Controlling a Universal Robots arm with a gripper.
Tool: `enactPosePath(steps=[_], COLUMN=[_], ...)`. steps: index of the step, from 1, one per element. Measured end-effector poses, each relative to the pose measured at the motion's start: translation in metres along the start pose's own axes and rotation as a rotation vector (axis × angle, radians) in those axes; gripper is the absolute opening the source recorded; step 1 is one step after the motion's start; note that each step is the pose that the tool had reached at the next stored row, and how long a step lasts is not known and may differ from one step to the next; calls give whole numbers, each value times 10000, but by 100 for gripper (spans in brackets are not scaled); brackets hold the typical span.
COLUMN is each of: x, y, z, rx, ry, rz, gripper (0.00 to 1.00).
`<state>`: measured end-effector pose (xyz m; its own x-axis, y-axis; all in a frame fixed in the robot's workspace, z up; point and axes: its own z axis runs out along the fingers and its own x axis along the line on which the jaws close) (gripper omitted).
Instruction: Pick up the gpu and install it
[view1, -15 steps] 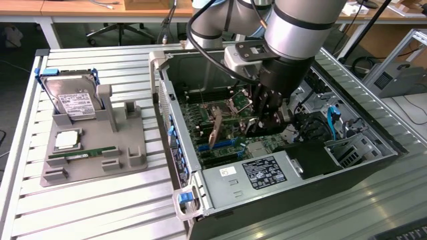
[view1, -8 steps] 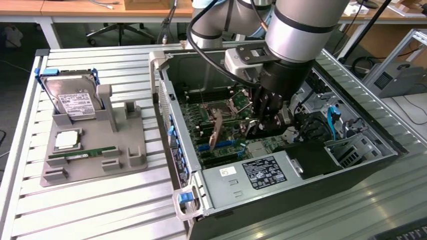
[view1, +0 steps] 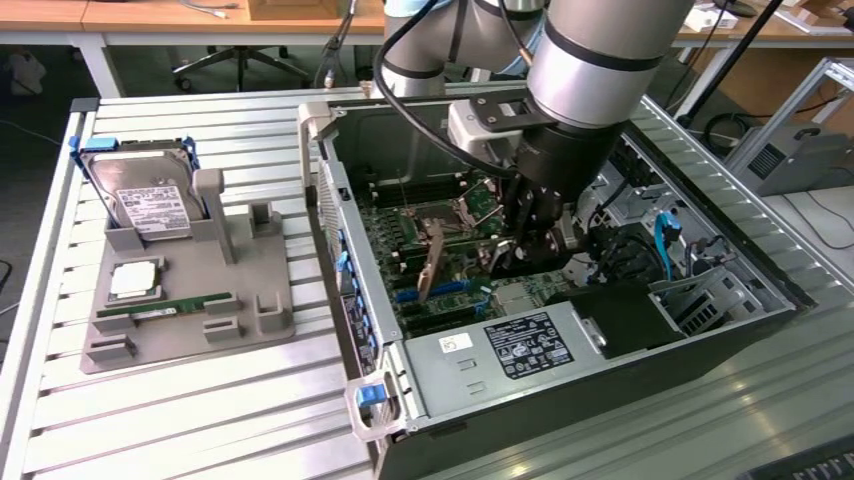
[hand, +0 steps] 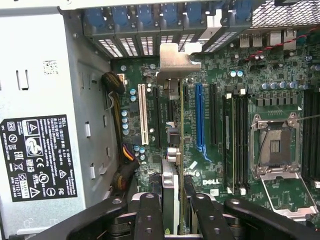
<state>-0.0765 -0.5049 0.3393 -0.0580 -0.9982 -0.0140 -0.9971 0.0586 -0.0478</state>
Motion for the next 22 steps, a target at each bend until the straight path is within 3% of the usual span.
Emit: enactPosePath(steps=[4,22], x=[-102,-124], y=[6,10], z=[18,56], rx=[0,0], ry=[-1,-1], rz=[0,-1], gripper=[27,27])
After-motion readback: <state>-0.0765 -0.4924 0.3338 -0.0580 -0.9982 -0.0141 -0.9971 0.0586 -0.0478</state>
